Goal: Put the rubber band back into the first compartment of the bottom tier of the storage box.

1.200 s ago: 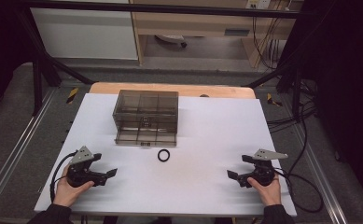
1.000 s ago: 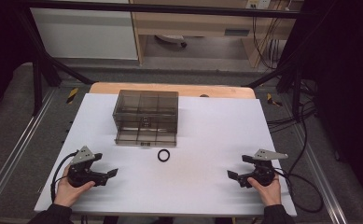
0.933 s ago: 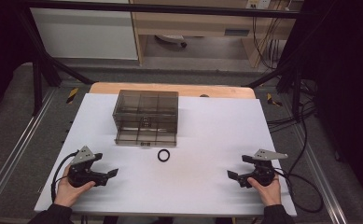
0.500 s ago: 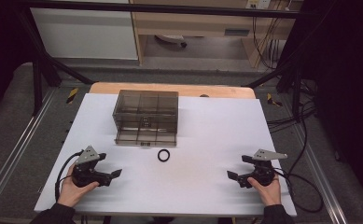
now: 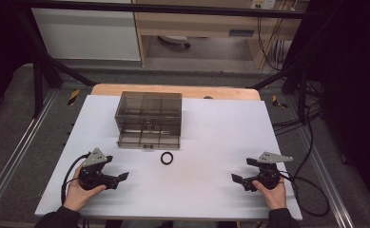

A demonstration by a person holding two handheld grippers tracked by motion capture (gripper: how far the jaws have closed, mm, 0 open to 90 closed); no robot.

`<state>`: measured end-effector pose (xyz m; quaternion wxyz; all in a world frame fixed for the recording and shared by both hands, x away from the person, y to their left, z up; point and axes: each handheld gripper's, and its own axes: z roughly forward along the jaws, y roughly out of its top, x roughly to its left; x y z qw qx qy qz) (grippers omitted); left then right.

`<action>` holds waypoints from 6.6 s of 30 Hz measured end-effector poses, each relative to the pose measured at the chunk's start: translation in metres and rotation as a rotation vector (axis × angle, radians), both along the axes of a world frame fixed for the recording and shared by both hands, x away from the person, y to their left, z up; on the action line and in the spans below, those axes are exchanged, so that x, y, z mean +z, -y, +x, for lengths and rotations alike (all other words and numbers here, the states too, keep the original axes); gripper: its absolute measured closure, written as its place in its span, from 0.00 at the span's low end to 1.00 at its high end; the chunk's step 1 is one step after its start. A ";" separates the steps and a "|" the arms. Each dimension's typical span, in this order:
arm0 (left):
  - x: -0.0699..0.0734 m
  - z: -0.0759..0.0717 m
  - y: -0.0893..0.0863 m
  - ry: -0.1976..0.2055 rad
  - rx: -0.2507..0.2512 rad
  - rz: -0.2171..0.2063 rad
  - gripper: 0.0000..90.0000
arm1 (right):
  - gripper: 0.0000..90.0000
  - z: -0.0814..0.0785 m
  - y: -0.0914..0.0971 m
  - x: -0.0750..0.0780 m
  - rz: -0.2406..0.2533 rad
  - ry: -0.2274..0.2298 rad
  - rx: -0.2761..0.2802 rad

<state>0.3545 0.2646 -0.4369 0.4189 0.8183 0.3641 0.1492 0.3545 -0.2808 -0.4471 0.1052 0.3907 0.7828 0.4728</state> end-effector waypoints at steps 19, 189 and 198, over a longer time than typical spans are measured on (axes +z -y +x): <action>0.002 0.004 0.027 -0.017 -0.003 0.019 0.08 | 0.01 0.001 0.000 0.000 -0.009 -0.005 -0.001; 0.003 0.051 0.134 -0.068 0.011 0.098 0.97 | 0.01 0.003 -0.002 -0.002 -0.032 -0.013 0.010; 0.008 0.047 0.128 -0.065 0.000 0.094 0.97 | 0.01 0.003 -0.002 -0.002 -0.032 -0.014 0.010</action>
